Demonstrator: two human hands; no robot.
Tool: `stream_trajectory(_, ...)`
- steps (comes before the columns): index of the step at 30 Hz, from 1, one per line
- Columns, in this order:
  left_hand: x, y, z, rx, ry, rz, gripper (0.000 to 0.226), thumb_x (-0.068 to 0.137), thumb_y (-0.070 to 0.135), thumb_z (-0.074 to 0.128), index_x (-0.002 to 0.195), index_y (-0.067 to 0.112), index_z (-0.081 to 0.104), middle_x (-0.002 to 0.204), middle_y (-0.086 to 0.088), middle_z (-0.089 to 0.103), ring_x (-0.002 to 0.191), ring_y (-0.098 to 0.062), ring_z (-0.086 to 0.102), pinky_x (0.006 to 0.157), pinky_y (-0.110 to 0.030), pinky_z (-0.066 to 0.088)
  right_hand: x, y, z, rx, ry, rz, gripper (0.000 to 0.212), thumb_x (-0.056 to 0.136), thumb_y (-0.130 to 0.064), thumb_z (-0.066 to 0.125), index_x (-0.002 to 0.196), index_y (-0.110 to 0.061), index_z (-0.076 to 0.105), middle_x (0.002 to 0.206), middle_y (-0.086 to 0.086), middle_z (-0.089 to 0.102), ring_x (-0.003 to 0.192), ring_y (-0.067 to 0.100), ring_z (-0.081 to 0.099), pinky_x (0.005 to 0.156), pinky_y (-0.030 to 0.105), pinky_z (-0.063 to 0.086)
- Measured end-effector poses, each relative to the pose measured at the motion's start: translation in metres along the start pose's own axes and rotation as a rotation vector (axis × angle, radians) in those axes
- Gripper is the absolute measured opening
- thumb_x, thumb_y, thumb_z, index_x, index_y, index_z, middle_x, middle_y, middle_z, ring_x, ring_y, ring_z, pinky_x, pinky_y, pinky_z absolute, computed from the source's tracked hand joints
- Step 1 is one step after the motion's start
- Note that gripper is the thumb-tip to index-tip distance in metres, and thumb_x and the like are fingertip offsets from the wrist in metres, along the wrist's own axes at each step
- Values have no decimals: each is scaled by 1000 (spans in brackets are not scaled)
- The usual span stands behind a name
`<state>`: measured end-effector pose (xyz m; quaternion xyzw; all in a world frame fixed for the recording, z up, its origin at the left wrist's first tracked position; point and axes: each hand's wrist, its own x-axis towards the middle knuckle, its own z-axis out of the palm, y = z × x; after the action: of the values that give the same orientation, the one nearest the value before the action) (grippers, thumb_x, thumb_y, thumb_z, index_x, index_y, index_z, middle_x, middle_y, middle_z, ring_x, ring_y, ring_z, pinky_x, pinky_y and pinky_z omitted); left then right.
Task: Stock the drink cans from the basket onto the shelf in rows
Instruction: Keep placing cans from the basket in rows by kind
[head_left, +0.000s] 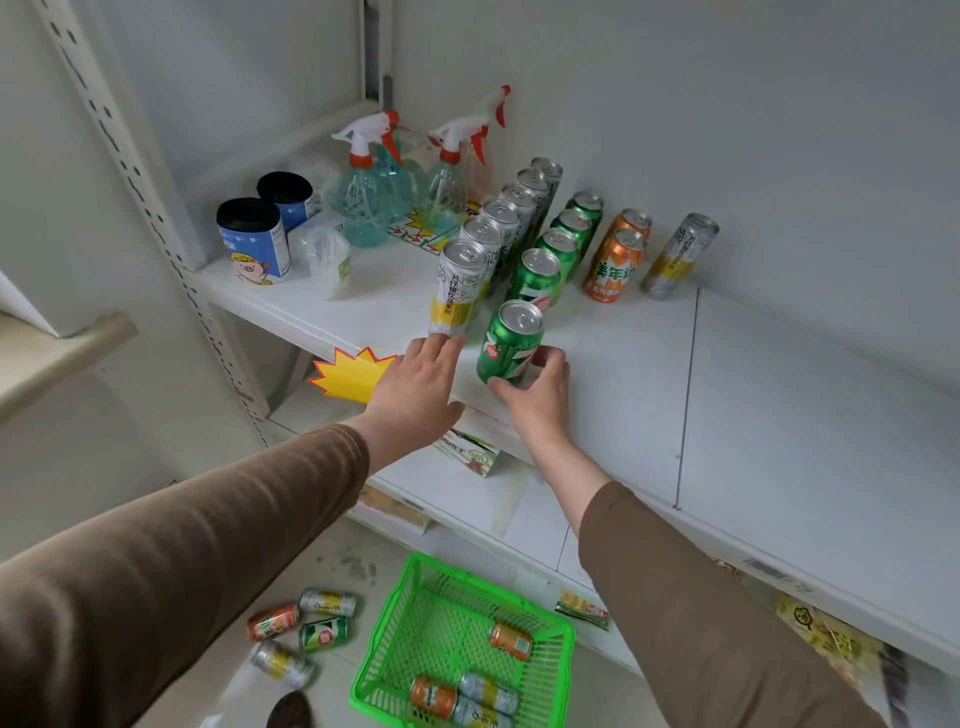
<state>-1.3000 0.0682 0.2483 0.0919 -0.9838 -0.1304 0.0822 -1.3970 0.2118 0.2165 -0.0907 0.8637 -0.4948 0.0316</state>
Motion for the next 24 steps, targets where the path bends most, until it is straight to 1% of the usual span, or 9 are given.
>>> stream_trajectory(2,-1,0,0,11,-1,-3,84,84,37,66,151,15,21,147,-8,35,132,-29,35,106,-41,39,6,-7,0,9,-42,23,67,71,-20,86,119,-21,40,117,-1,58,106,22,62,92,41,54)
stream_trajectory(5,-1,0,0,16,1,-13,83,84,37,65,151,15,21,146,-8,36,131,-29,36,106,-42,40,14,-16,3,-16,-74,24,80,71,-25,87,134,-21,38,124,0,61,110,21,62,93,38,53)
stream_trajectory(9,0,2,2,23,-5,-18,84,85,38,65,151,14,20,147,-8,35,132,-29,35,106,-42,39,19,-28,11,-116,4,69,85,68,-42,89,135,-19,42,124,3,54,110,30,62,86,40,53)
stream_trajectory(11,0,3,2,33,-6,-20,84,85,38,65,152,14,20,147,-8,35,132,-29,35,107,-42,39,22,-33,14,-122,43,97,84,69,-45,88,134,-18,42,128,5,53,112,34,62,86,40,51)
stream_trajectory(15,-1,3,1,34,-5,-31,84,85,38,65,151,15,20,147,-8,35,133,-29,35,107,-42,40,29,-34,17,-41,78,123,75,72,-39,88,129,-17,45,130,6,53,113,35,62,92,42,51)
stream_trajectory(18,-2,3,0,29,3,-41,83,84,36,65,152,17,20,147,-7,36,133,-28,35,106,-41,39,29,-32,18,0,99,121,68,73,-35,88,125,-17,47,128,5,54,111,35,63,92,43,52)
stream_trajectory(24,-7,7,0,42,8,-66,85,85,37,66,153,17,18,149,-7,35,135,-29,34,107,-41,37,29,-34,17,22,110,123,71,75,-33,88,128,-15,45,131,7,52,112,37,62,91,43,53)
